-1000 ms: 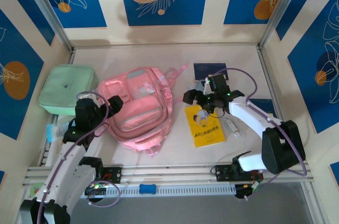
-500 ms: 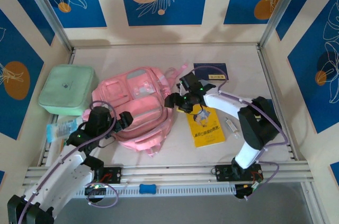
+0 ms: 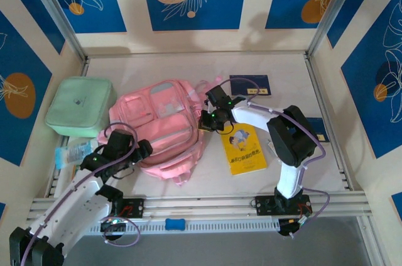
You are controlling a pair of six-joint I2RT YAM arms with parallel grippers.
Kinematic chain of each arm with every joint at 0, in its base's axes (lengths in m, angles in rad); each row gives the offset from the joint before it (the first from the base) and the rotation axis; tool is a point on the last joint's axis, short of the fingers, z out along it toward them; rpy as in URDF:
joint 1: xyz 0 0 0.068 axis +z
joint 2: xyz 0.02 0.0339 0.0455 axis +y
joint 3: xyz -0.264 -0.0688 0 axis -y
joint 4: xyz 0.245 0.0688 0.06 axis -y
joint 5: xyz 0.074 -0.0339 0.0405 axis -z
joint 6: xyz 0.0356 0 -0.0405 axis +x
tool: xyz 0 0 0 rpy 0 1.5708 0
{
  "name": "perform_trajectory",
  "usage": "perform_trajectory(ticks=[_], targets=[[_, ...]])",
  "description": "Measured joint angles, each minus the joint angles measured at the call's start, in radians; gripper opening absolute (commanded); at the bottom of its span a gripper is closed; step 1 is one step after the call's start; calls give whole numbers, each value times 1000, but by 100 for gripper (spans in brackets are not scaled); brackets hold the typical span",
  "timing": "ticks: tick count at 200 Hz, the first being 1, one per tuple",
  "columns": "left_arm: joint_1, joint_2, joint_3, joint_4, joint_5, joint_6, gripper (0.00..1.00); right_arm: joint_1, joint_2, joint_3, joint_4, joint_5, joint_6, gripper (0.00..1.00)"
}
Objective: Pack books, pencil case, and school supplies into a backpack
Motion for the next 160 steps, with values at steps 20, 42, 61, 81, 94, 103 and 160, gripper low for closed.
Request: perform_trajectory(ticks=[20,42,61,81,94,103,160], targets=[[0,44,-27,82,24,-14,99,-1,-16,0,-2,3,-8,0],[0,117,-34,188,43,-13,99,-14,-48,-6,-1,-4,-10,0],[0,205,-27,266,50,-5,99,-31,-89,-20,3,-10,-11,0],[0,321,11,330,54,16,99,-43,-144,-49,10,-10,-15,0],[0,398,48,367,51,28,99,-46,-172,-66,7,-9,-18,0],[1,449,72,396,47,39,99,-45,-183,-76,5,-6,-18,0],[79,697,241,523,-19,154,99,88,-159,-97,14,43,51,0]])
